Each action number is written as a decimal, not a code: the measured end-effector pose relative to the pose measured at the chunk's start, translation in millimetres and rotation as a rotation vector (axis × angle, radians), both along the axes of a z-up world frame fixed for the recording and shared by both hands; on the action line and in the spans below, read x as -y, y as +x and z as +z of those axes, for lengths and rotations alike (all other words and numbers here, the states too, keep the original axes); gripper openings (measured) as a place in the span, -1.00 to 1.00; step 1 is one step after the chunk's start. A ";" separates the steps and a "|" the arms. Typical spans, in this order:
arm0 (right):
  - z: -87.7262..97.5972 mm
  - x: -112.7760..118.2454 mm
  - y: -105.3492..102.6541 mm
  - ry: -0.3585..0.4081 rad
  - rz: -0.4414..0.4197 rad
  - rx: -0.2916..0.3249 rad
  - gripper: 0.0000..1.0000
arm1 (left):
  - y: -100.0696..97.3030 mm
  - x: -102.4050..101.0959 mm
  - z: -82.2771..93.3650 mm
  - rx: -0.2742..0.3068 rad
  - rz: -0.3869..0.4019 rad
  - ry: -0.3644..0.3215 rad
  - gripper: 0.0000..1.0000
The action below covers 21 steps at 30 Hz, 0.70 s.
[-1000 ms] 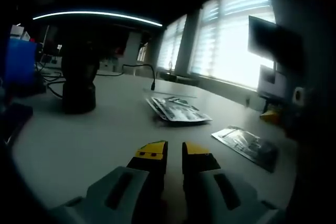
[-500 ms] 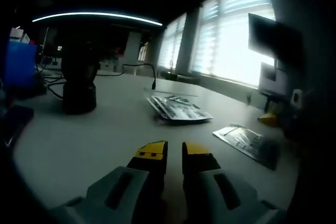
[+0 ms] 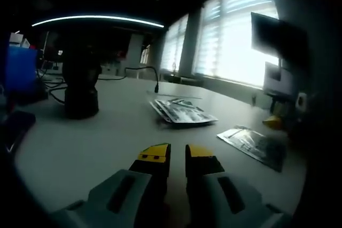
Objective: Clip sheet goods on table flip sheet goods clip sheet goods scan sheet goods put sheet goods back to table
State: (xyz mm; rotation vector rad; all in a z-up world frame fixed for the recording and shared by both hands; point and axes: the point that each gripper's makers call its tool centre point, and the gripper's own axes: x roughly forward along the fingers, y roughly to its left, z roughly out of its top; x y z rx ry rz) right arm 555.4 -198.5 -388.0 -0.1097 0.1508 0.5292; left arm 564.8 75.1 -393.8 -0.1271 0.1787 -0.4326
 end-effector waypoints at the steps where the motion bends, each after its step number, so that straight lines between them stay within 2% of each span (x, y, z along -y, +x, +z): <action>1: -0.5 0.6 0.2 0.003 -0.002 0.002 -1.00 | 0.4 -1.0 0.1 0.001 0.005 0.000 -0.91; 6: 1.2 3.1 -0.9 0.024 -0.014 0.016 -1.00 | 0.4 -0.9 1.1 0.009 0.004 0.001 -0.91; 18: 0.3 0.9 -0.2 0.068 0.004 -0.006 -1.00 | 0.7 -0.8 3.1 0.026 0.002 0.005 -0.91; 21: 0.3 0.6 -0.5 0.065 0.005 -0.006 -1.00 | 1.6 -1.8 1.7 0.029 0.012 0.033 -0.91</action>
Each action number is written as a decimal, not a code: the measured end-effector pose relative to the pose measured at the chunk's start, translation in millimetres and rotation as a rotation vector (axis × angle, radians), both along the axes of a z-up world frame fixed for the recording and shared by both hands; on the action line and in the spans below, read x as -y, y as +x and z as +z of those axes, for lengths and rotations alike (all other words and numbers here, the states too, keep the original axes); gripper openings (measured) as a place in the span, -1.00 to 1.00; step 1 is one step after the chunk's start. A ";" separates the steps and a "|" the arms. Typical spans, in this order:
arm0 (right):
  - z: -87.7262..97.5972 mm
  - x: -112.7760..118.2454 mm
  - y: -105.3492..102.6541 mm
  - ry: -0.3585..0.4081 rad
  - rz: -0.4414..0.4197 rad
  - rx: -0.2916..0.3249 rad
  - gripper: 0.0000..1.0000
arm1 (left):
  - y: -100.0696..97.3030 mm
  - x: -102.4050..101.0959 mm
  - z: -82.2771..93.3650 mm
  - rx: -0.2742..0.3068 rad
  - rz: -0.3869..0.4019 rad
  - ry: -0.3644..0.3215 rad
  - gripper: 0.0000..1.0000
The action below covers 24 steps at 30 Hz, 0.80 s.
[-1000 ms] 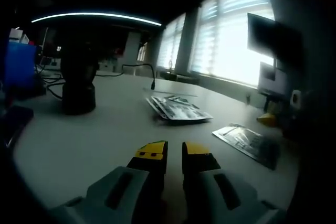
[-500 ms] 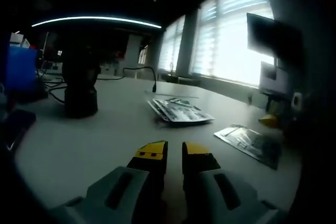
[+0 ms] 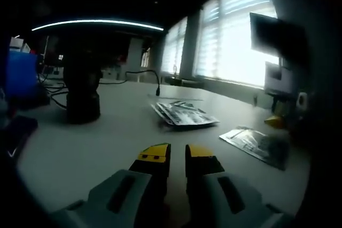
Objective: Clip sheet goods on table flip sheet goods clip sheet goods scan sheet goods put sheet goods back to table
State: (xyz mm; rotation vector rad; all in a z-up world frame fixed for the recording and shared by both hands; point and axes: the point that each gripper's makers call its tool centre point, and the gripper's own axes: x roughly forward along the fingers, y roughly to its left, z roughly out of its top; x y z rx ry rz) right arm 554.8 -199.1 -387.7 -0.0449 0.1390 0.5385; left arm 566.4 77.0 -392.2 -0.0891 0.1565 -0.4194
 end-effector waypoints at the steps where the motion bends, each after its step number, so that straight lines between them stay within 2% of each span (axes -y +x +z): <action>1: -0.1 -0.1 -0.1 -0.004 0.000 0.001 -1.00 | 0.1 0.5 -0.4 0.001 0.000 0.007 -0.91; 5: -1.0 2.1 1.6 -0.014 -0.013 -0.005 -1.00 | 0.4 0.6 -1.3 0.006 0.000 0.032 -0.91; 14: 5.7 -10.6 0.9 -0.027 0.021 -0.028 -1.00 | 0.8 -3.4 2.6 0.023 0.014 0.006 -0.91; 24: 20.2 -22.7 11.9 -0.113 0.073 -0.038 -1.00 | 0.3 -3.3 4.5 0.039 0.012 0.016 -0.91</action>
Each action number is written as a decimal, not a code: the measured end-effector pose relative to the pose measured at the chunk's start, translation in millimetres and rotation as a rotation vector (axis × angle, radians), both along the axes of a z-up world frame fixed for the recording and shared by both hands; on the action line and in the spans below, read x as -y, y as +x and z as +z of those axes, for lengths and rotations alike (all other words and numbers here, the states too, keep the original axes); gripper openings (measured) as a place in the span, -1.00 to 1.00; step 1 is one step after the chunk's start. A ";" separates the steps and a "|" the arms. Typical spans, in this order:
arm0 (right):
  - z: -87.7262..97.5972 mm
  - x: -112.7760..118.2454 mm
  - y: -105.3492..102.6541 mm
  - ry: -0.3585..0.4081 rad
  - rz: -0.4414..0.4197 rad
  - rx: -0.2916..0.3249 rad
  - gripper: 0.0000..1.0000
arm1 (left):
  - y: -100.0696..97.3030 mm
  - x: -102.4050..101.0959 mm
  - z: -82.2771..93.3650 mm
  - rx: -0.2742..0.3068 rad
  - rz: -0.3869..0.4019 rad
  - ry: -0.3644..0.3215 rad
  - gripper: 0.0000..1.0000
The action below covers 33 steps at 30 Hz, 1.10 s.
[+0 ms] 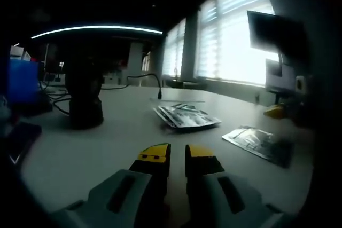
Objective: Clip sheet goods on table flip sheet goods clip sheet goods scan sheet goods put sheet goods back to table
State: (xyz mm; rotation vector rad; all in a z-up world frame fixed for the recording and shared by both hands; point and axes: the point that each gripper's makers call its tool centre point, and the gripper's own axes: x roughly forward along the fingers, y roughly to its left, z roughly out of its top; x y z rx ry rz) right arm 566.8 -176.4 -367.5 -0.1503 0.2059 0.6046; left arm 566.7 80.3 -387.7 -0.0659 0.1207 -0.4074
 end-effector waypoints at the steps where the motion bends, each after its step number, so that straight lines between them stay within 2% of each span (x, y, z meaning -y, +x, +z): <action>1: 0.0 0.2 0.5 -0.001 0.004 -0.004 -1.00 | 0.0 -0.1 0.2 0.001 0.000 -0.001 -0.91; 13: 7.1 -1.7 7.9 -0.040 0.037 -0.018 -0.97 | -0.7 1.1 1.1 0.012 -0.004 0.010 -0.91; 24: 0.4 -11.4 14.8 -0.094 0.072 -0.062 -0.91 | -1.0 2.0 1.7 0.020 -0.008 0.023 -0.91; 33: -2.9 -15.4 20.8 -0.107 0.087 -0.089 -0.89 | -1.6 3.4 2.0 0.029 -0.011 0.044 -0.91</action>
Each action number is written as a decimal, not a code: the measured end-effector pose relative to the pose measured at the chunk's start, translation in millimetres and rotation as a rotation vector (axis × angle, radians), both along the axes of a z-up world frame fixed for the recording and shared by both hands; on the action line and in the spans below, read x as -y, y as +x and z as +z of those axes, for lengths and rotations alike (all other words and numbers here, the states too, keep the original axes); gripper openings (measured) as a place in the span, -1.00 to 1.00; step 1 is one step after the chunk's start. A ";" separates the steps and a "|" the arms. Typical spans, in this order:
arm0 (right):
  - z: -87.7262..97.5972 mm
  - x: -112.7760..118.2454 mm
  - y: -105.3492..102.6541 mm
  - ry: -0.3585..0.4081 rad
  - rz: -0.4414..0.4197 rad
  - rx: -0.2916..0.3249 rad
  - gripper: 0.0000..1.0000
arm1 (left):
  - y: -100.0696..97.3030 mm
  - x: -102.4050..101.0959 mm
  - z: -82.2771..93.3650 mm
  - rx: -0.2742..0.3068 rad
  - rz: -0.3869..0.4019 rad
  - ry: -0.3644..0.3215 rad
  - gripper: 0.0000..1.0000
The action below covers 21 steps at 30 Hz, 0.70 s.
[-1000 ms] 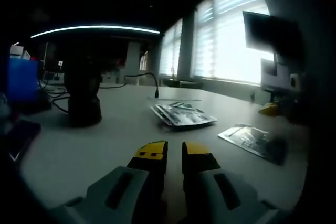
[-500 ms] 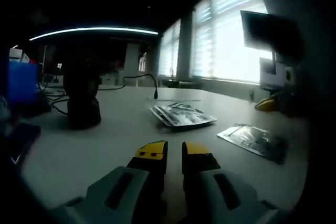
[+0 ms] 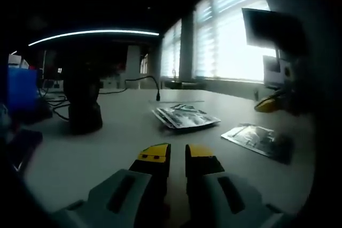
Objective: Clip sheet goods on table flip sheet goods clip sheet goods scan sheet goods put sheet goods back to table
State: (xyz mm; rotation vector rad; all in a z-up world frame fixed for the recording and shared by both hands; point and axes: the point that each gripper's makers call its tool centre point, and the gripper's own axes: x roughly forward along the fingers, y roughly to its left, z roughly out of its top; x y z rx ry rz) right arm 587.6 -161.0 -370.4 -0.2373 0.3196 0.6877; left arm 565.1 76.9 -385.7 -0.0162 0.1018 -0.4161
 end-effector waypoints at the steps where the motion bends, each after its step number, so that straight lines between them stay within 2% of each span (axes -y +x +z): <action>1: -1.0 -0.6 0.7 -0.008 0.003 -0.002 -0.89 | -0.1 0.0 0.1 0.001 0.000 0.001 -0.91; 21: -24.5 -8.7 12.6 -0.096 0.042 -0.071 -0.80 | -0.5 0.2 1.7 0.015 0.002 0.016 -0.91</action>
